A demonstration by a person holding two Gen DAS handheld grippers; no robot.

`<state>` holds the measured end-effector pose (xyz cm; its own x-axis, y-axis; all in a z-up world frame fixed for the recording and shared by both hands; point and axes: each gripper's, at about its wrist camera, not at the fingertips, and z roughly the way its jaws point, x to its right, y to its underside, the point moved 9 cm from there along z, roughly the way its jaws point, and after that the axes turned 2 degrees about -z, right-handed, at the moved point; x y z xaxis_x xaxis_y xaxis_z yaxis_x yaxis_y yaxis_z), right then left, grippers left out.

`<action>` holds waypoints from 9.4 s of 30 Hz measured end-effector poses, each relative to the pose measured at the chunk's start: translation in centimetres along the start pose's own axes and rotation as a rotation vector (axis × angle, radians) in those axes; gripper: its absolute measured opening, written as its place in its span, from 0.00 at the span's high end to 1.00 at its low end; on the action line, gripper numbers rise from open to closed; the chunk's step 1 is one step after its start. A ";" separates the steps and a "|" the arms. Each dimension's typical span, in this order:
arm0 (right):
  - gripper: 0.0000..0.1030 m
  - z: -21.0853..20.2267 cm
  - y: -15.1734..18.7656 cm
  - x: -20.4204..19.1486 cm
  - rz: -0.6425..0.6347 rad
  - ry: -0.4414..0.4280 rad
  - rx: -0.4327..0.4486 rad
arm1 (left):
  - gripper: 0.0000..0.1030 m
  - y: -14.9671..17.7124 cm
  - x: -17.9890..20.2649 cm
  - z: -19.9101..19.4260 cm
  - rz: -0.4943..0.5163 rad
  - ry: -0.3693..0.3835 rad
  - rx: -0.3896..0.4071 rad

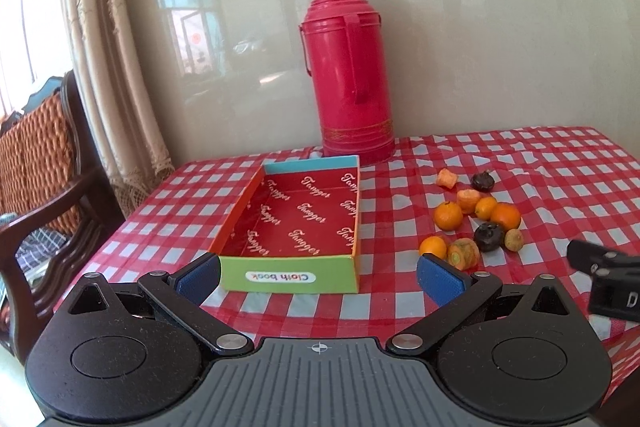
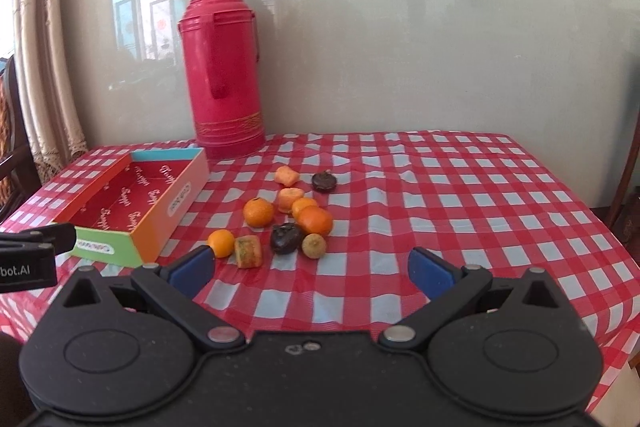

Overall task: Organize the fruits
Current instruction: 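Lower the left tool onto a cut orange fruit chunk and close it, then drop the fruit chunk into the red box with left tool while right tool approaches a tangerine, then close the right tool around a small tangerine, then carry the tangerine into the red box and open the right tool, then move the left tool to a dark mangosteen and close on it, then carry the mangosteen into the red box and open the left tool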

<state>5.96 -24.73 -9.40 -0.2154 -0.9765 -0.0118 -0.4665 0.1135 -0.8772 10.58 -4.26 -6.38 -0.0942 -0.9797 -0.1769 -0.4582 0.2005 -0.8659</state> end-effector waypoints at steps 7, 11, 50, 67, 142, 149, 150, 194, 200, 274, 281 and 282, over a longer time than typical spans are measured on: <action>0.05 1.4 0.4 2.9 0.042 0.057 0.017 | 0.00 0.1 3.2 2.5 0.086 0.052 -0.008; 0.05 2.0 0.4 4.6 0.057 0.104 0.054 | 0.00 0.1 5.9 4.0 0.143 0.092 0.018; 0.05 6.0 1.7 9.8 0.191 0.163 0.125 | 0.63 4.0 16.7 14.0 0.007 0.207 -0.119; 0.05 6.2 2.0 9.6 0.197 0.146 0.116 | 0.78 0.8 12.0 12.5 -0.005 0.099 0.038; 0.76 13.6 -3.5 -20.9 -0.188 -0.475 0.034 | 0.11 9.3 -24.5 12.6 -0.654 -0.495 -0.176; 0.76 15.6 -1.8 -24.6 -0.230 -0.480 -0.069 | 0.11 10.3 -26.4 12.2 -0.685 -0.518 -0.182; 0.76 16.0 -1.6 -24.8 -0.224 -0.479 -0.089 | 0.11 10.4 -26.5 12.2 -0.686 -0.521 -0.182; 0.06 9.0 -2.1 9.0 0.159 0.327 0.205 | 0.04 1.6 12.9 13.5 0.063 0.254 -0.006; 0.06 8.3 -1.8 10.9 0.134 0.400 0.215 | 0.11 1.8 16.8 13.7 0.127 0.308 0.002; 0.06 11.9 -1.0 3.6 0.029 0.156 0.101 | 0.58 1.6 -7.4 16.8 -0.375 -0.278 -0.104; 0.34 13.5 0.3 0.6 -0.005 0.052 0.021 | 0.37 1.7 -10.8 14.8 -0.400 -0.372 -0.044; 0.37 13.9 0.6 0.4 0.003 0.040 0.000 | 0.36 1.8 -11.3 14.7 -0.405 -0.381 -0.041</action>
<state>17.51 -27.61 -16.55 -0.2508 -0.9680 0.0049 -0.4656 0.1162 -0.8773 23.79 7.17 -12.80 0.4195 -0.9077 0.0030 -0.4264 -0.2000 -0.8822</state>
